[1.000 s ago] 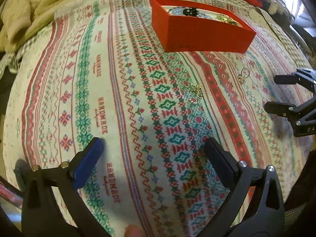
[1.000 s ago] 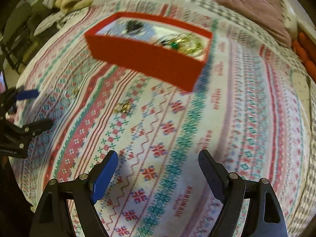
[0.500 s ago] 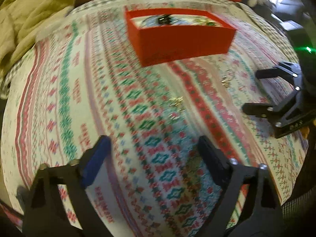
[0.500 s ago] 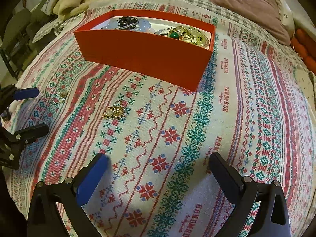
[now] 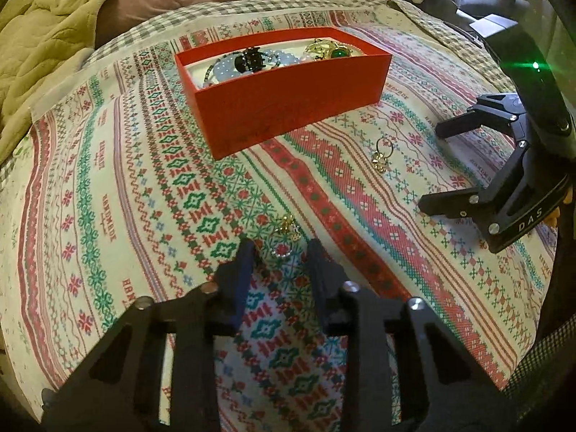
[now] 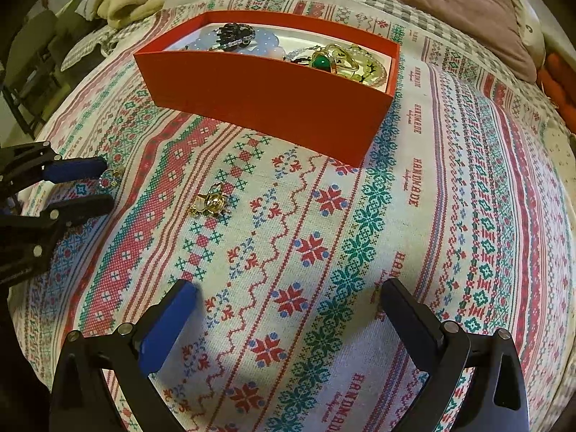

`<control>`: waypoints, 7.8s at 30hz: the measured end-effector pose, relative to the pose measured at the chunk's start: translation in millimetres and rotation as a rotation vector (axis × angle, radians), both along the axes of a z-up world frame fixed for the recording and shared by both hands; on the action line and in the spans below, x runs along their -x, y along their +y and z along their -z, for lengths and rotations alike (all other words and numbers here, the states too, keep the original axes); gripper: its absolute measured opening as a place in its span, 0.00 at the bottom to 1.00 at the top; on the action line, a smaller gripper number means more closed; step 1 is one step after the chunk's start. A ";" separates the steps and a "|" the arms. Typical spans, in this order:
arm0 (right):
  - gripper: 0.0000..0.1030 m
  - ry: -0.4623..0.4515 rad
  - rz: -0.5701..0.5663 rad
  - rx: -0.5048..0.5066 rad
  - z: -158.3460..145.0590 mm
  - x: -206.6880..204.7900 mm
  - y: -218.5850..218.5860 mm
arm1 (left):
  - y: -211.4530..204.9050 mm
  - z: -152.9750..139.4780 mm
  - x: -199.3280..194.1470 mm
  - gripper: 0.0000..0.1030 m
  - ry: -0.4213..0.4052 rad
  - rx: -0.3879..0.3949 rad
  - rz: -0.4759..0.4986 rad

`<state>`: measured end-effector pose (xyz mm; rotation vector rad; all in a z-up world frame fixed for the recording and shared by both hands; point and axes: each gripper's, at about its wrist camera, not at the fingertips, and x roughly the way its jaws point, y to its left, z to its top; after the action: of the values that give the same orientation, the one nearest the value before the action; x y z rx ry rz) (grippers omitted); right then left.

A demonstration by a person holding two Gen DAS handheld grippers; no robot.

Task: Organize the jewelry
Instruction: 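Grasp a gold earring with the left gripper while the right gripper grasps another, then carry both held earrings up and over the red box, then open both grippers to drop the earrings into the box, then withdraw both tools toward the last small gold earrings, then grasp a small gold earring with the left gripper while the right gripper grasps another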

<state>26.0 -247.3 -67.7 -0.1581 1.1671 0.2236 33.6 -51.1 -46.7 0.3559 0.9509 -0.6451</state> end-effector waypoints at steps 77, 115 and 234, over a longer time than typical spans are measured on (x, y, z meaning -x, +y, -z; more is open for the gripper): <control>0.14 -0.119 -0.370 0.067 -12.9 -17.3 54.2 | 15.0 -2.5 0.1 0.04 0.031 -0.024 -0.071; 0.13 -0.219 0.017 -0.081 -101.4 -37.9 2.3 | -25.4 -76.6 -39.5 0.04 -0.062 0.121 -0.160; 0.91 -0.012 0.012 0.013 -5.7 -1.1 -2.8 | -15.1 1.9 -1.6 0.23 0.096 0.117 -0.221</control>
<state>27.1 -250.1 -62.0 -0.1634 1.1577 0.2042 35.1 -66.2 -48.7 0.1143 1.0228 -0.5159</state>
